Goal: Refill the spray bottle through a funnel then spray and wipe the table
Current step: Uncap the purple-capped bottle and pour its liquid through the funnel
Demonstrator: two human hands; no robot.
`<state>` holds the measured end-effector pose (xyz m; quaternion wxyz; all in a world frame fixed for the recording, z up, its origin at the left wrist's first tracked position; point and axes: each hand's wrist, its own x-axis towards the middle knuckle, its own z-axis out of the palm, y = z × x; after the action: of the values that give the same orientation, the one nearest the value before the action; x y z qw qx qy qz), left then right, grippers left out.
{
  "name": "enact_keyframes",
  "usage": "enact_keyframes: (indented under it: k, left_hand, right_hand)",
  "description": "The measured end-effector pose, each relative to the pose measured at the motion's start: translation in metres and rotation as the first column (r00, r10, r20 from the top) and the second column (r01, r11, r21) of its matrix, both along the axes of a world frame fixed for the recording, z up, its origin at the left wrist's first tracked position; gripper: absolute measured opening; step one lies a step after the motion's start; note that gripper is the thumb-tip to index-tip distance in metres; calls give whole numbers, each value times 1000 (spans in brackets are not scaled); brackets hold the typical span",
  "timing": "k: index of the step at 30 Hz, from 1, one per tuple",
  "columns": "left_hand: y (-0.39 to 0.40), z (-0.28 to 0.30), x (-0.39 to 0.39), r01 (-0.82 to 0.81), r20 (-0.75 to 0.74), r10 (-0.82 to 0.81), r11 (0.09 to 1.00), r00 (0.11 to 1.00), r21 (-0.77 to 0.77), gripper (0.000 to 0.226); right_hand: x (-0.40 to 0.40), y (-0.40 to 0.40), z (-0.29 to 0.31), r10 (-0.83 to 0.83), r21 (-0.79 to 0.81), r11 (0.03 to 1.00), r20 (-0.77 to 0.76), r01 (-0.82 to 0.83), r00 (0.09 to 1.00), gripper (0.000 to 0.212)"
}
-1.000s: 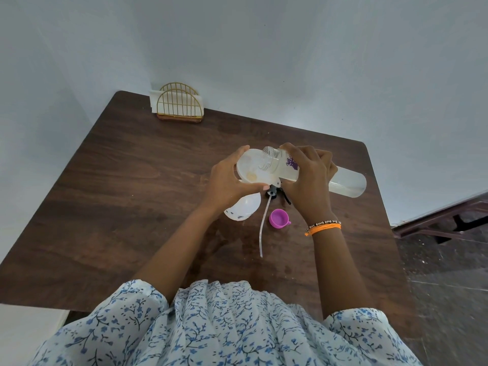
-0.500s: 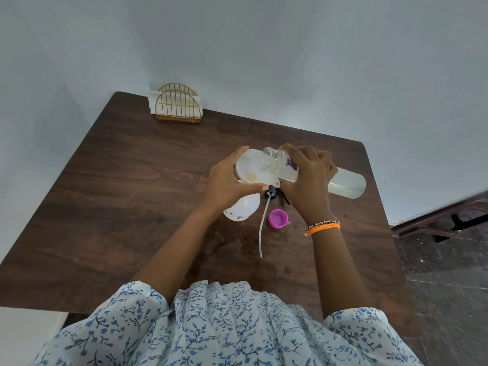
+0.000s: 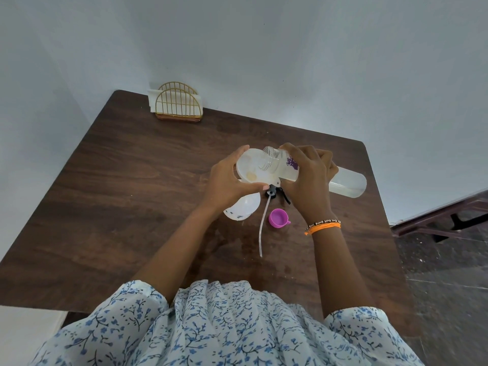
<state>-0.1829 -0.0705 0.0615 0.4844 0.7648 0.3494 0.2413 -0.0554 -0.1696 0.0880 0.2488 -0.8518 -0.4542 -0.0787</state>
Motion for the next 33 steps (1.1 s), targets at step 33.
enact_keyframes:
  k: [33]
  left_hand:
    - [1, -4, 0, -1, 8, 1, 1000, 1000, -5, 89]
  right_hand:
    - [2, 1, -1, -3, 24, 1000, 28, 2, 1000, 62]
